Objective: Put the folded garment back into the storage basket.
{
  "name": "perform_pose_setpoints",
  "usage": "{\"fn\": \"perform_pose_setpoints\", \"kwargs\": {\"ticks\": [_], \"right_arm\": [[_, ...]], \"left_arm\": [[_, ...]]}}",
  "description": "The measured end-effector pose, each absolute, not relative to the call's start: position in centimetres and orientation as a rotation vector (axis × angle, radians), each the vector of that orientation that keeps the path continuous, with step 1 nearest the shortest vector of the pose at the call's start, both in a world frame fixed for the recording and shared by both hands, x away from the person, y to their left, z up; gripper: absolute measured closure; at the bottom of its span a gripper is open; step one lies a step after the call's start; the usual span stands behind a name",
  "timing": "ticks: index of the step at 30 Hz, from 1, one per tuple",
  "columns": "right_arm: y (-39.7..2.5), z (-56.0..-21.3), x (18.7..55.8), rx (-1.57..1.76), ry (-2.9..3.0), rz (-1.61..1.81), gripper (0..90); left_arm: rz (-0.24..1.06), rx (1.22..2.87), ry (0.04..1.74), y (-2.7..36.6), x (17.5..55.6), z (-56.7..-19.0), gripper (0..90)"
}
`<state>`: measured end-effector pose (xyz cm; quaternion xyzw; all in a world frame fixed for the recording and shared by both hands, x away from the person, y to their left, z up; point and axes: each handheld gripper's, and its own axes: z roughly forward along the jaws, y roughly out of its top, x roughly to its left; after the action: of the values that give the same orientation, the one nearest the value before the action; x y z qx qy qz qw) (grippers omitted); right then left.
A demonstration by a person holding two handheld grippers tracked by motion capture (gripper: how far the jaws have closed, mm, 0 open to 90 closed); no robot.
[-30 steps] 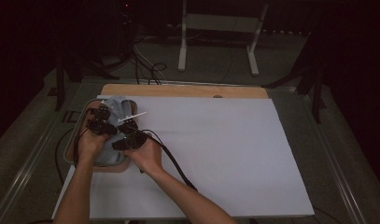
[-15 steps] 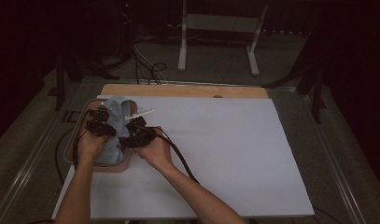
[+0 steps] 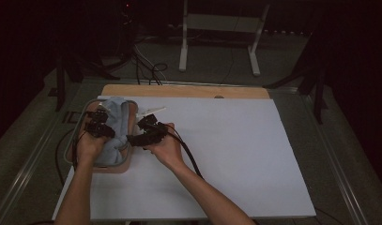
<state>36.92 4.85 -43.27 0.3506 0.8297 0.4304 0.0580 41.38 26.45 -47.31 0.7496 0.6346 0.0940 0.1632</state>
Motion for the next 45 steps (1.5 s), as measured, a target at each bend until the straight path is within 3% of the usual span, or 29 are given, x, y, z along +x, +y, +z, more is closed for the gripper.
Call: {"fn": "perform_pose_setpoints", "kwargs": {"ticks": [8, 17, 32, 45], "right_arm": [[3.9, -43.1, 37.0, 1.037, 2.493, 1.308, 20.3], [2.6, -43.0, 37.3, 1.040, 2.468, 1.315, 15.2], [1.5, -43.0, 37.4, 1.034, 2.443, 1.319, 12.7], [0.6, -42.9, 37.4, 1.042, 2.426, 1.330, 11.6]], "left_arm": [[0.248, 2.133, 1.778, 26.0, 41.3, -47.1, 76.2], [0.258, 2.095, 1.717, 25.6, 41.0, -46.4, 62.7], [0.372, 1.941, 1.671, 25.7, 40.0, -44.5, 17.4], [0.411, 1.825, 1.554, 26.1, 38.4, -43.3, 1.4]]}}
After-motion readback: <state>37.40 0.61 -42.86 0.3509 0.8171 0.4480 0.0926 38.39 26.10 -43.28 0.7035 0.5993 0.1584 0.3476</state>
